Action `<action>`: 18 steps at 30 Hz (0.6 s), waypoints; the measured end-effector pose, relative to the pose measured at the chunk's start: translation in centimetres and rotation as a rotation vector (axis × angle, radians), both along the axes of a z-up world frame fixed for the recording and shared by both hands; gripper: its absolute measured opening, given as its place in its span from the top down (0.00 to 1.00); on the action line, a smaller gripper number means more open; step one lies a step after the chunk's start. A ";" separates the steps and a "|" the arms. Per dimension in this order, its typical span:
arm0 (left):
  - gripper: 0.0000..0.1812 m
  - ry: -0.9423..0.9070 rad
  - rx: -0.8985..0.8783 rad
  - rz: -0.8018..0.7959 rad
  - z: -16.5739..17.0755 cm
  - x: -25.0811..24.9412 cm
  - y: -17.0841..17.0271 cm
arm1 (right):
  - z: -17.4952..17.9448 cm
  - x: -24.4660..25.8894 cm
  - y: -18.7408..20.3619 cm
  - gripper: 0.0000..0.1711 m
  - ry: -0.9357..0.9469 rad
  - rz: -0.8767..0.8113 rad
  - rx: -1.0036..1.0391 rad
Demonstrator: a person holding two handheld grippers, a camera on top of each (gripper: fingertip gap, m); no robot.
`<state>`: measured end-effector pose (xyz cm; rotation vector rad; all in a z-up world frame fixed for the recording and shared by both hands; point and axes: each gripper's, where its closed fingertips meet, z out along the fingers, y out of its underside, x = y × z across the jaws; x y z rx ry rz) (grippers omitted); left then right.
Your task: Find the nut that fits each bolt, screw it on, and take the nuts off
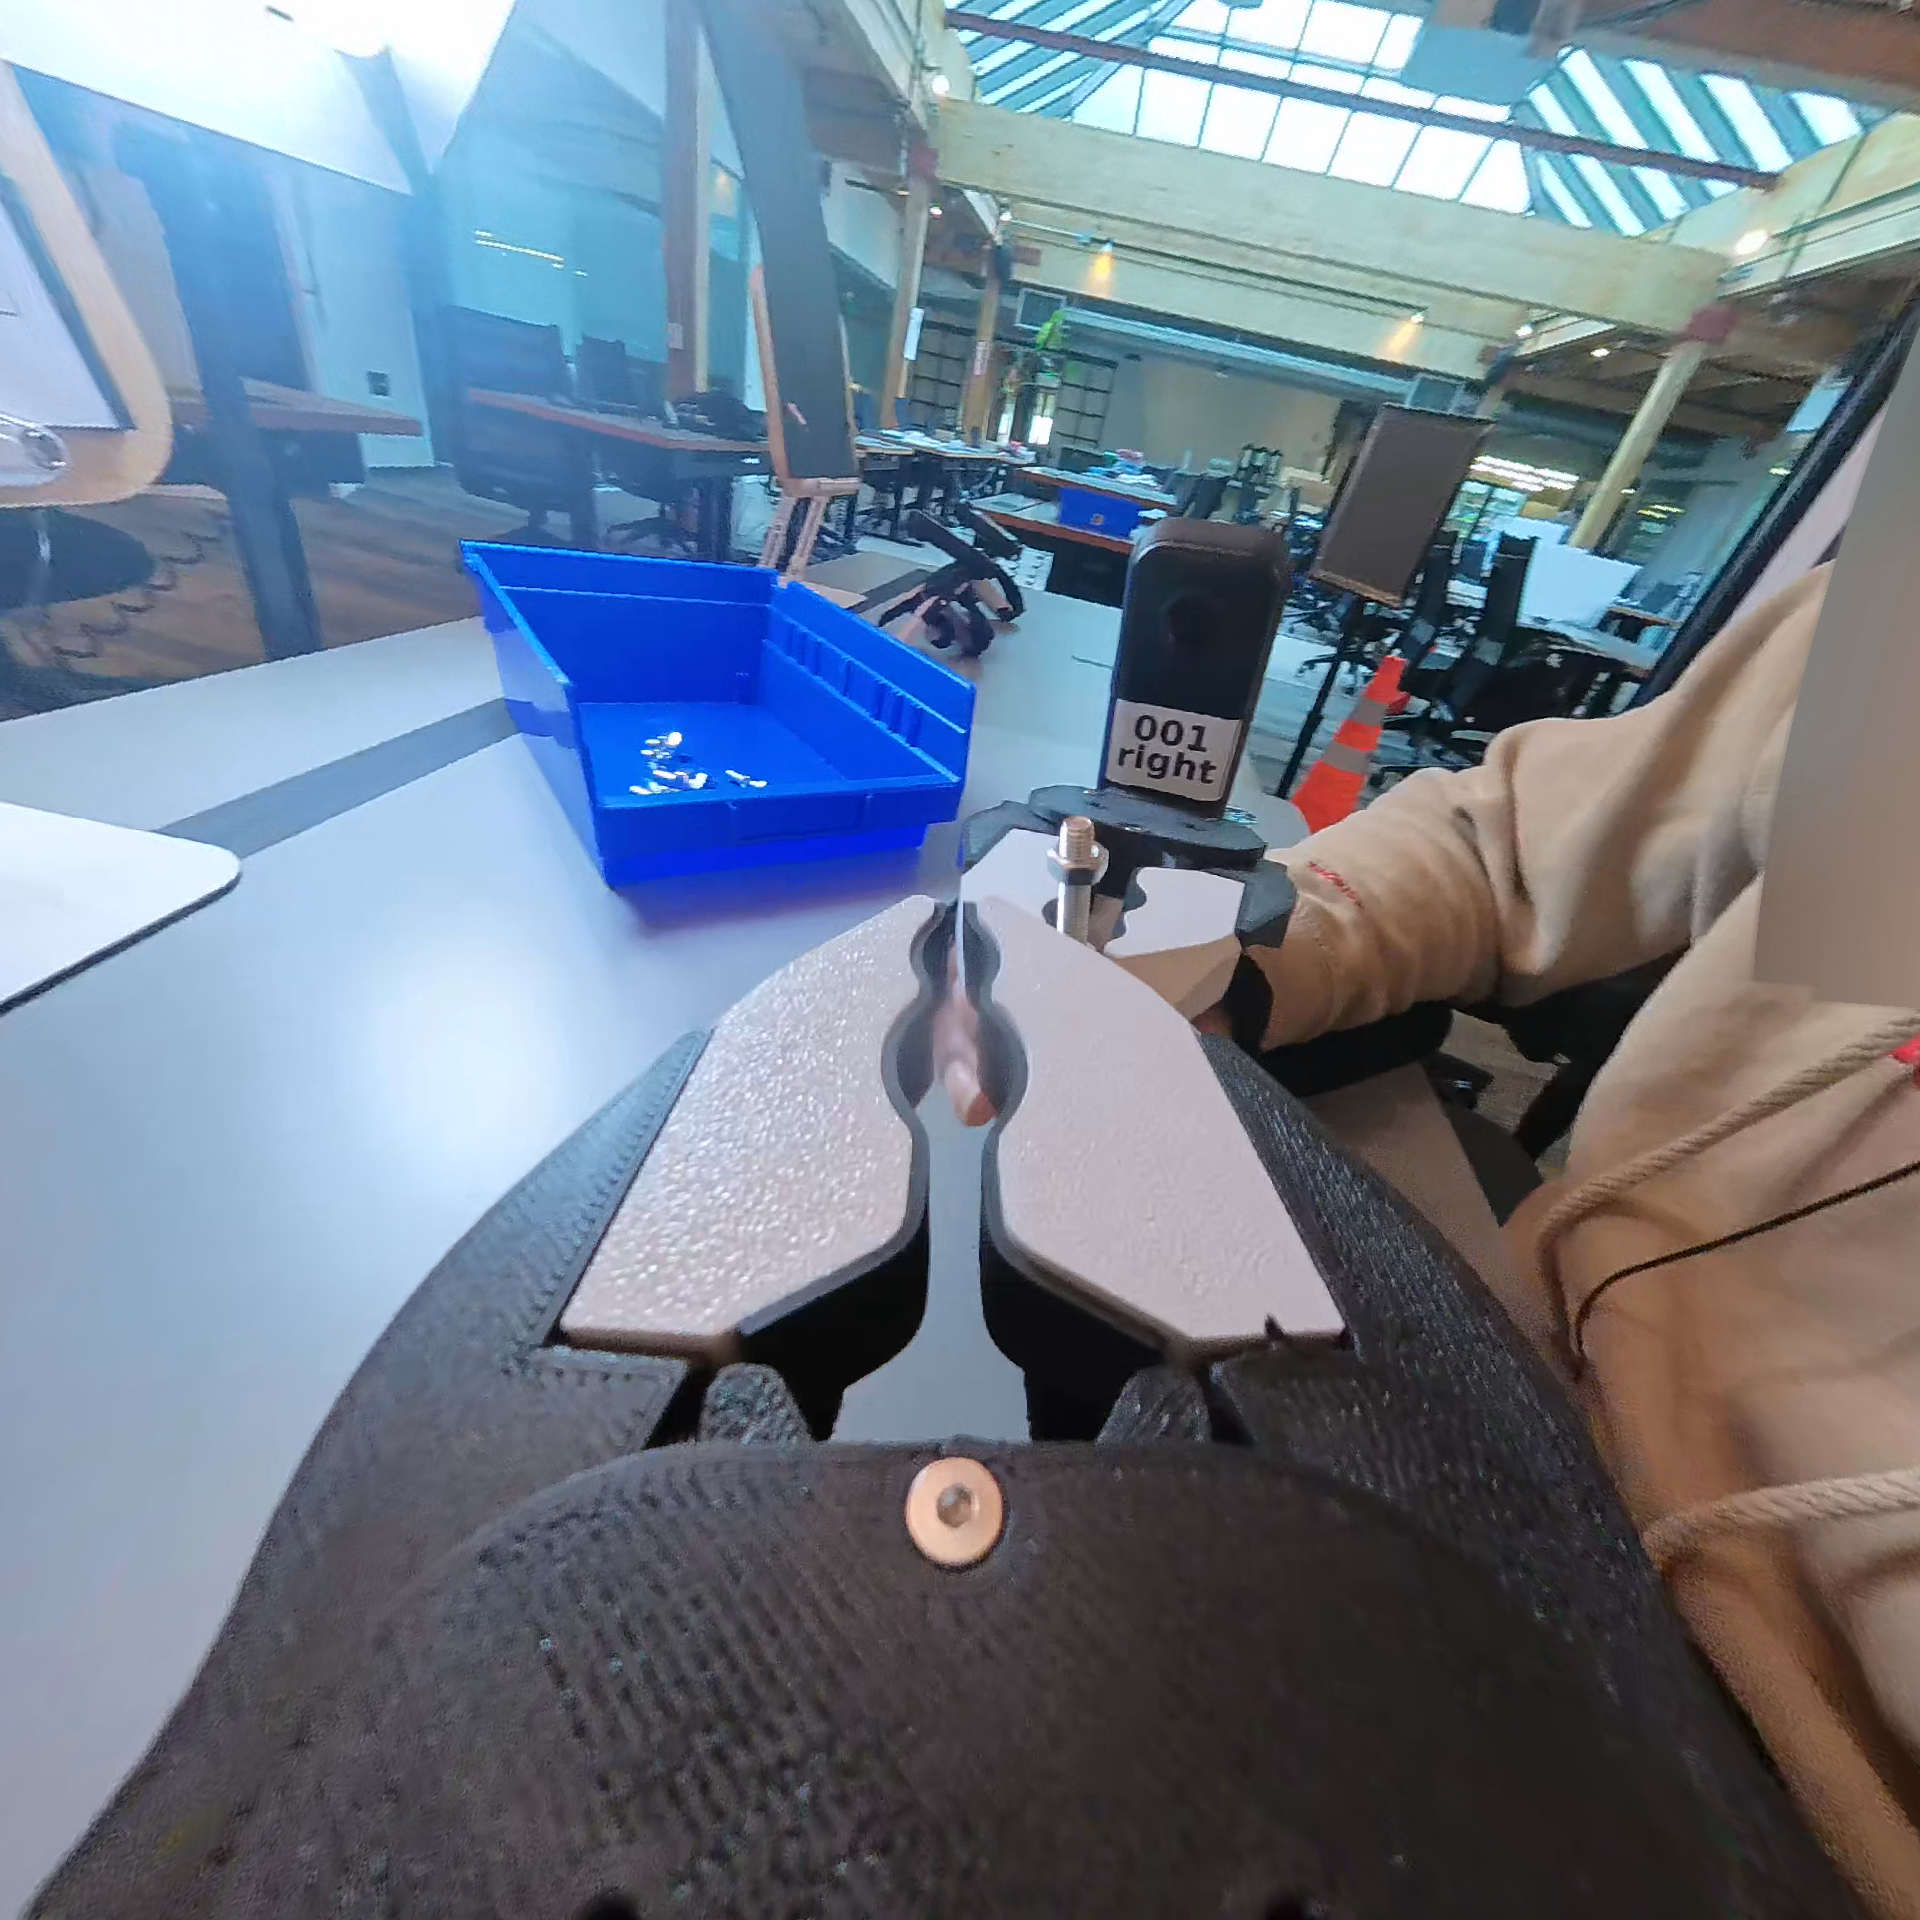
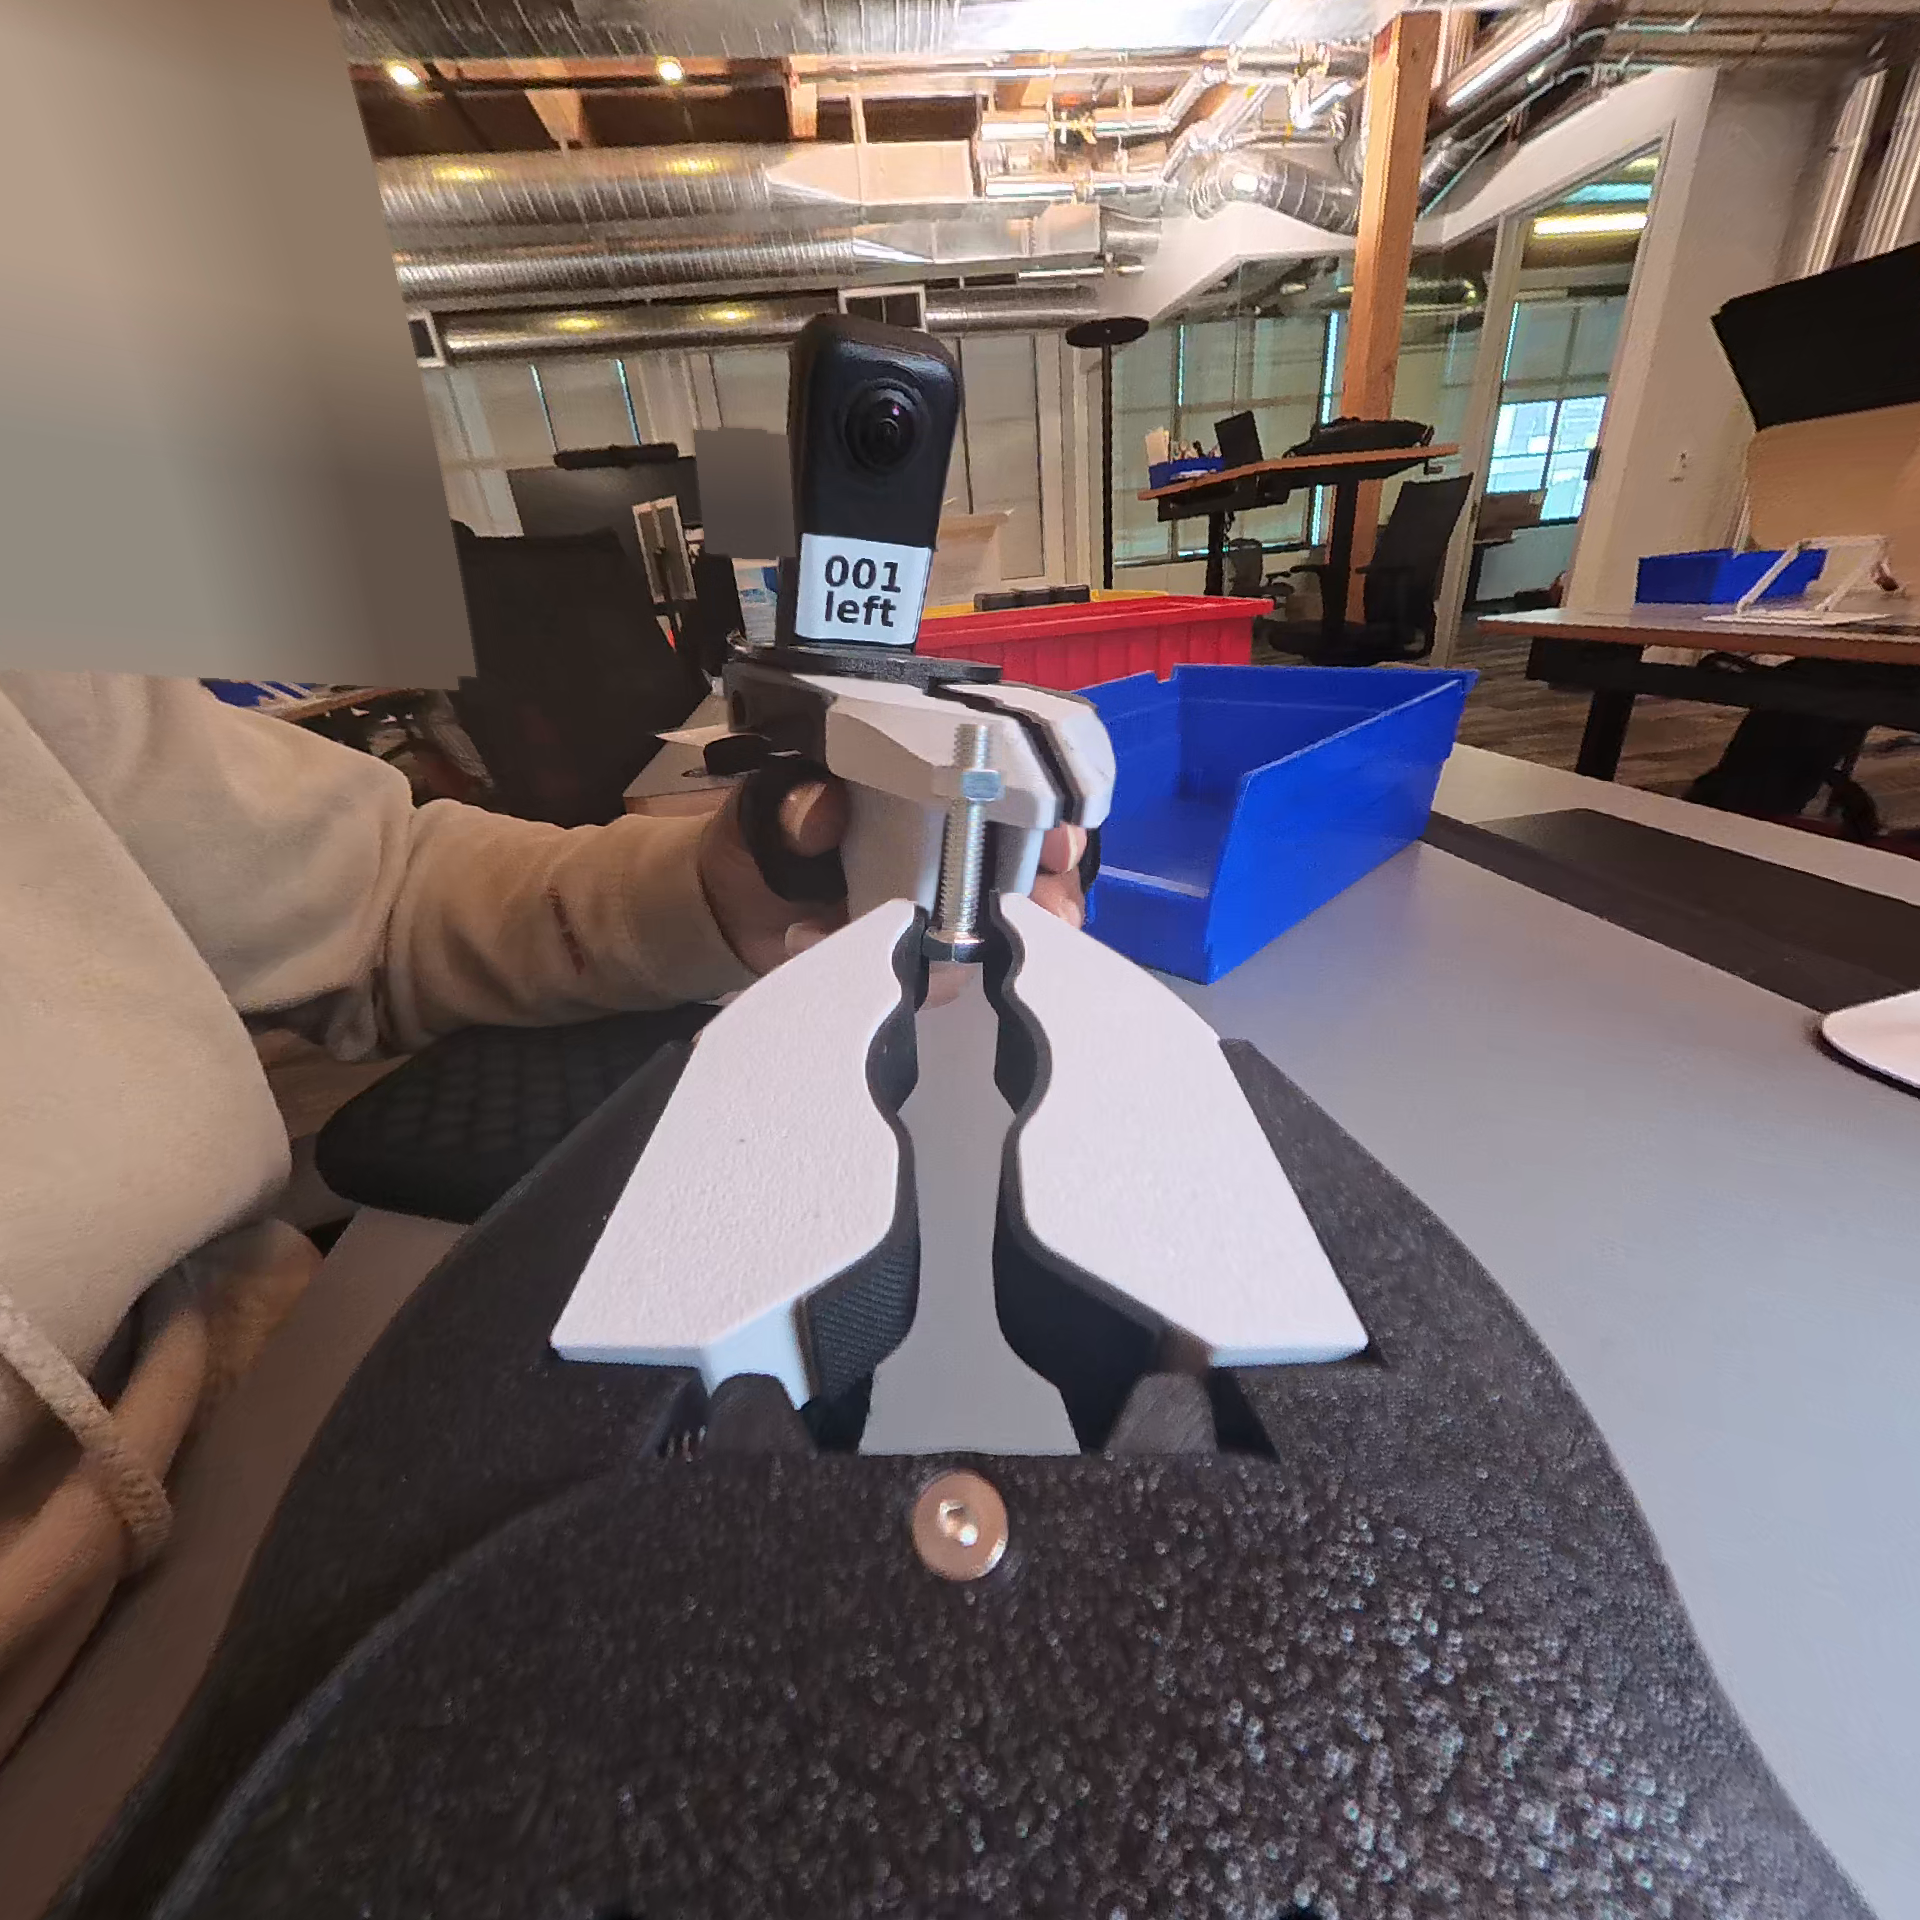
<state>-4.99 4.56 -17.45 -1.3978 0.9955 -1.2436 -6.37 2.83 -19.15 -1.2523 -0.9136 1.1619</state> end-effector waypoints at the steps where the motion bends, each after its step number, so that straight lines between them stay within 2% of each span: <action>1: 0.98 -0.011 -0.007 -0.024 0.2 0.0 -0.3 | 0.0 -0.1 -0.1 0.94 0.001 0.000 -0.001; 7: 0.90 -0.025 0.025 -0.090 0.7 0.7 -1.9 | -0.4 -0.2 0.1 0.94 -0.018 -0.004 -0.008; 11: 0.92 -0.028 0.016 -0.081 0.7 0.6 -1.7 | -0.1 -0.2 -0.2 0.94 -0.001 0.005 -0.001; 12: 0.99 -0.024 0.009 -0.049 0.6 0.4 -1.1 | 0.2 -0.1 -0.3 0.94 0.015 0.013 0.003; 13: 0.99 -0.025 0.009 -0.020 0.5 0.1 -0.5 | 0.3 0.0 -0.3 0.94 0.018 0.011 0.007; 18: 0.91 -0.033 0.012 -0.104 0.8 0.6 -2.0 | 0.0 -0.1 -0.2 0.94 0.006 0.009 0.002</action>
